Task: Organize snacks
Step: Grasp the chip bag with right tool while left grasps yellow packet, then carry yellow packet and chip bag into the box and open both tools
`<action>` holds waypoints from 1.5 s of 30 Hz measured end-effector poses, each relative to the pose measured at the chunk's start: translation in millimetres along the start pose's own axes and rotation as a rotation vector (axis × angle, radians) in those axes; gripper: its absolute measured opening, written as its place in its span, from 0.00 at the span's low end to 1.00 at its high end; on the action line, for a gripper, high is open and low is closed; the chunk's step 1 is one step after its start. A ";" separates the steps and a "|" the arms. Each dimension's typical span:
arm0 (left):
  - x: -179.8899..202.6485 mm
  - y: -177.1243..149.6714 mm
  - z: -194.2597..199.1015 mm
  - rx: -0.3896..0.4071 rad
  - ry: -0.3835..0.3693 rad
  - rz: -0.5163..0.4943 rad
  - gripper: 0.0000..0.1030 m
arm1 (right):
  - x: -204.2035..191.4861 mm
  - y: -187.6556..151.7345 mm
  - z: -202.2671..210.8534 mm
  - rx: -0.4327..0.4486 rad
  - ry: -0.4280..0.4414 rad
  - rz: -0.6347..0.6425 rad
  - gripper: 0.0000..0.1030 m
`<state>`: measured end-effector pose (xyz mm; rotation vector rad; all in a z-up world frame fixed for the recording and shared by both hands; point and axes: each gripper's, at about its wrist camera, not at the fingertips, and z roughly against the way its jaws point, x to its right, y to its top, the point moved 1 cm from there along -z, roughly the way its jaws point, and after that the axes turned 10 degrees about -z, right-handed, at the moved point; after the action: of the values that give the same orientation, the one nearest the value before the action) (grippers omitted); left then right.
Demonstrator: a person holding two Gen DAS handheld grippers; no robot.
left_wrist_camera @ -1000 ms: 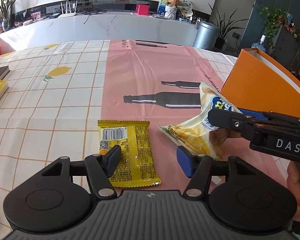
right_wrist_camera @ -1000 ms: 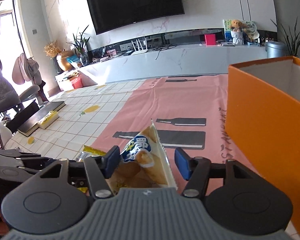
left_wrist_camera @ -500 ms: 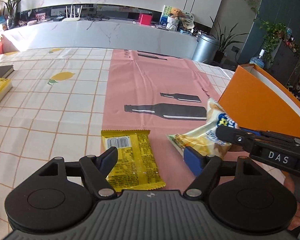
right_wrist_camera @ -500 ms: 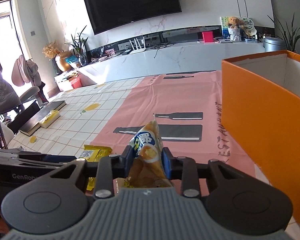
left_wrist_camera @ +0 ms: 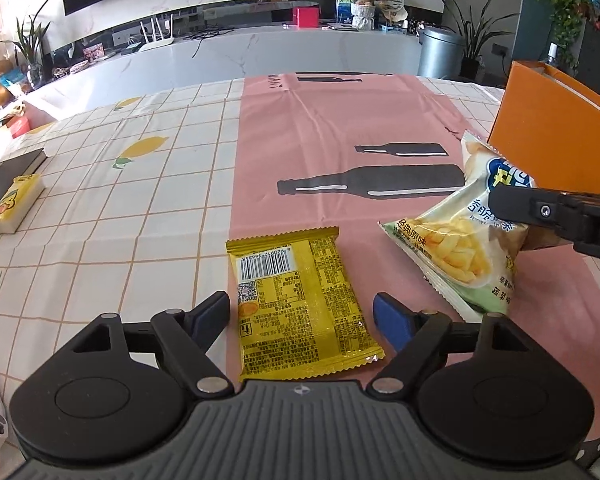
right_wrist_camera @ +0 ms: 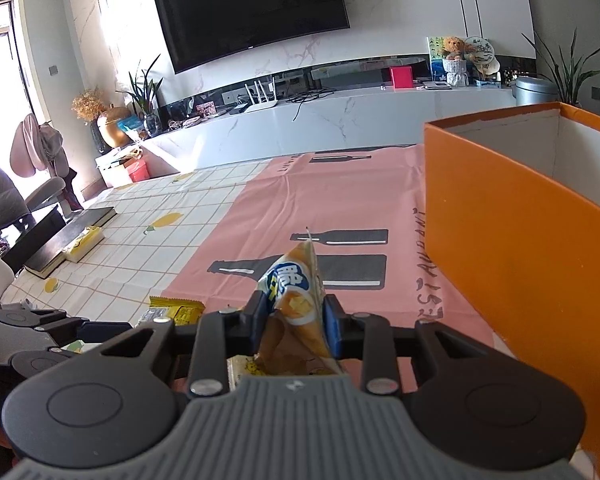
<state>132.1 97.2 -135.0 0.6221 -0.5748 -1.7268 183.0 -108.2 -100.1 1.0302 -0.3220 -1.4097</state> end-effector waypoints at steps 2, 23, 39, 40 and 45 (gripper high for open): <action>-0.2 -0.8 0.7 0.006 -0.004 0.001 0.90 | 0.4 0.1 -0.1 0.000 0.000 -0.003 0.28; 6.0 6.2 42.2 0.066 -0.044 0.059 0.59 | -9.7 -2.2 26.6 0.006 0.039 0.050 0.18; 36.8 36.0 107.2 0.096 -0.104 0.063 0.60 | 2.9 15.6 105.4 0.054 0.004 -0.014 0.16; 40.3 39.0 111.6 0.104 -0.108 0.058 0.60 | 4.4 19.1 112.1 0.067 0.001 -0.012 0.16; 60.7 57.3 130.8 0.151 -0.135 0.029 0.59 | 12.4 36.8 142.1 0.132 -0.015 0.010 0.16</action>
<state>72.7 32.8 -6.9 0.6025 -0.8108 -1.7176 105.5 -181.6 1.5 1.1241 -0.4360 -1.4024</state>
